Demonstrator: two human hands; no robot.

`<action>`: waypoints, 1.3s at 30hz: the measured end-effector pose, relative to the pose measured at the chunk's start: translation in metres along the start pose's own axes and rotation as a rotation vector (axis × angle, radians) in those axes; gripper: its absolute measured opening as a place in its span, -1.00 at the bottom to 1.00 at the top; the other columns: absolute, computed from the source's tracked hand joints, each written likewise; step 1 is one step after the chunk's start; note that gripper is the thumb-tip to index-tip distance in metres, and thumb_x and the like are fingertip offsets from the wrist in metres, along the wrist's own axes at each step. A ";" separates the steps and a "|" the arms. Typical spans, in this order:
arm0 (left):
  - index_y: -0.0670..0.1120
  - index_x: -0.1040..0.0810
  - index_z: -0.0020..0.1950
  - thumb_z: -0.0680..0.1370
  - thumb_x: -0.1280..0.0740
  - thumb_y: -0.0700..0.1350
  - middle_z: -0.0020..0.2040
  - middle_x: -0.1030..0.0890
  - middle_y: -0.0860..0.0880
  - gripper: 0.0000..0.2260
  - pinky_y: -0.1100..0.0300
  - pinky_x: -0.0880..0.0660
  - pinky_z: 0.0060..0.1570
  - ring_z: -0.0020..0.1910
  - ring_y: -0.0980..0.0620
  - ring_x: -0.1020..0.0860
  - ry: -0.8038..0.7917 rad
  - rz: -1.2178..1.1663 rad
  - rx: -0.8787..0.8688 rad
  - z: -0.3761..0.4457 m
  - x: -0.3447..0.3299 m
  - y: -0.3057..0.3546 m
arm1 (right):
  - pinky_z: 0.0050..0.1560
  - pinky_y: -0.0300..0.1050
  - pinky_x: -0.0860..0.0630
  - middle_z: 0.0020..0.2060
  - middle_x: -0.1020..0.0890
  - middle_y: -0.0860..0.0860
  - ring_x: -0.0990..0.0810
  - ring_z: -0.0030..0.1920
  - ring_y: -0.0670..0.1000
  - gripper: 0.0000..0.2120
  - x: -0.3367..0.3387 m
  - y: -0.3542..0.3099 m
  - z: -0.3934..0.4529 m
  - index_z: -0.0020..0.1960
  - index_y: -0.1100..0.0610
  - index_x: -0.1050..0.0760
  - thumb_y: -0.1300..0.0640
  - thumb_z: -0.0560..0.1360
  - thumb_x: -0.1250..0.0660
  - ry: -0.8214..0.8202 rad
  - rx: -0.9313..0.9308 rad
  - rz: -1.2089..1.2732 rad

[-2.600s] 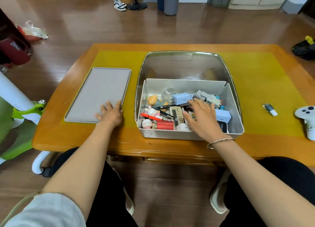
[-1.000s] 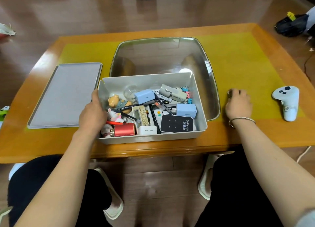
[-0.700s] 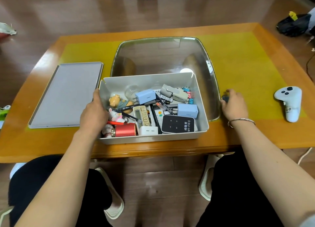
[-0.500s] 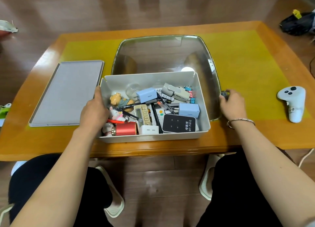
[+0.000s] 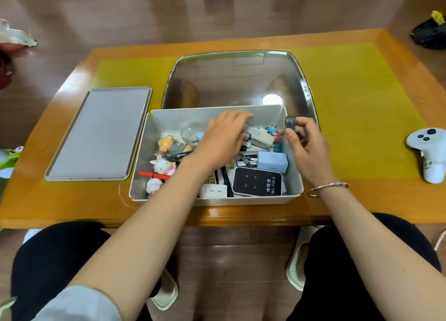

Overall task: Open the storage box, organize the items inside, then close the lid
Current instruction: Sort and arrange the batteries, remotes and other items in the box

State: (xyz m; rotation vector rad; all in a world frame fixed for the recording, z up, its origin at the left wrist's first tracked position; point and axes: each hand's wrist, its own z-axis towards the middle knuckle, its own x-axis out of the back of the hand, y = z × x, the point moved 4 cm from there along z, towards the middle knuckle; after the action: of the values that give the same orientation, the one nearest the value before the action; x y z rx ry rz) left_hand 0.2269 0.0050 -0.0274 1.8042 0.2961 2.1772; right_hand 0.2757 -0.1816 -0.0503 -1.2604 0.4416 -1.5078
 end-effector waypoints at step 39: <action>-0.08 -0.28 0.45 0.56 -0.31 0.06 0.41 -0.36 -0.10 -0.48 -0.03 -0.33 0.31 0.36 -0.13 -0.34 -0.358 -0.104 -0.012 0.036 -0.038 0.033 | -0.34 -0.43 -0.35 -0.44 -0.42 -0.18 -0.49 -0.33 -0.27 -0.92 -0.006 0.007 0.018 -0.01 0.08 -0.31 0.09 0.58 -0.19 0.085 -0.019 -0.019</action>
State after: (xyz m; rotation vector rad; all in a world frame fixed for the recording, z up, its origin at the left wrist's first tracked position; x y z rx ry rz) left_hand 0.2658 -0.0400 -0.0442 2.0749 0.2861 1.7412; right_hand 0.2938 -0.1730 -0.0516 -1.2219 0.5019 -1.5806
